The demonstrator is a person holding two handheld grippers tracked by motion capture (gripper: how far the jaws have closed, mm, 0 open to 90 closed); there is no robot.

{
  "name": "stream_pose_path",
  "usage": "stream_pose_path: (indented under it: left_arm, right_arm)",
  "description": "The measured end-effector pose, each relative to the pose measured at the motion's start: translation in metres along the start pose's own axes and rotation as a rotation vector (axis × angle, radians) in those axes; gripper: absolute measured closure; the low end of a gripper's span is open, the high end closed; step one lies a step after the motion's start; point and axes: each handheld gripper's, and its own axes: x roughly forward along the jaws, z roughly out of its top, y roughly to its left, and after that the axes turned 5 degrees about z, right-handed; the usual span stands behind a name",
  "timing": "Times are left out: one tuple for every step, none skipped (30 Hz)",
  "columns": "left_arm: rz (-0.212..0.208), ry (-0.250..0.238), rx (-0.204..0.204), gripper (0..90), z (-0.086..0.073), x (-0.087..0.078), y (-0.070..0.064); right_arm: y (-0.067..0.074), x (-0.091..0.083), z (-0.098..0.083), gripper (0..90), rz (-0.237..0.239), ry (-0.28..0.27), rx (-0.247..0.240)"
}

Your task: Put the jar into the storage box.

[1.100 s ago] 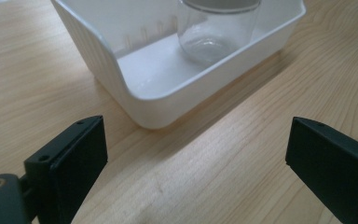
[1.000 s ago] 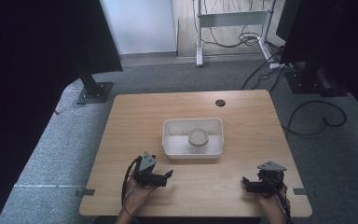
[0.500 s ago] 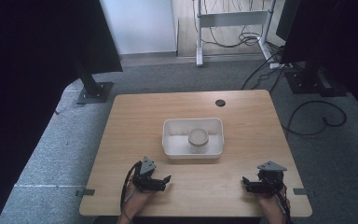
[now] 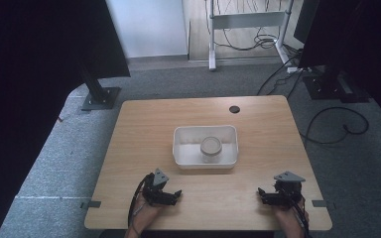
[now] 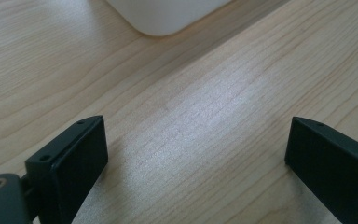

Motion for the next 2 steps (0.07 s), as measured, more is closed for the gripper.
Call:
stream_pose_path:
  left_arm:
    - [0.000,0.000,0.000,5.6,0.0000,0.0000,-0.0001]
    - [0.000,0.001,-0.001,5.6,0.0000,0.0000,0.0000]
  right_arm:
    - [0.0000,0.0000,0.0000,2.0,0.000,0.000,0.000]
    - [0.0000,0.0000,0.0000,2.0,0.000,0.000,0.000]
